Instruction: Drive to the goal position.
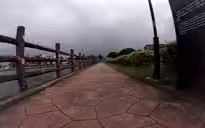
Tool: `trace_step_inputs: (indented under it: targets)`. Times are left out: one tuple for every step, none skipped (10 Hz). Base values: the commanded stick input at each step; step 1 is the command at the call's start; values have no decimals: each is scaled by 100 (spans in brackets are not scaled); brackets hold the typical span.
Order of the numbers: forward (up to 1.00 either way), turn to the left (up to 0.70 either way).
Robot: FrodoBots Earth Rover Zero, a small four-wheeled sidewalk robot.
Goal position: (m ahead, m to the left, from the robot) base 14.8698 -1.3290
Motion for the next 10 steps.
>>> trace_step_inputs:
  targets:
    - [100,29]
    - [100,0]
    - [100,0]
    - [100,0]
    - [100,0]
    - [100,0]
    - [100,0]
    - [100,0]
    - [100,0]
    - [100,0]
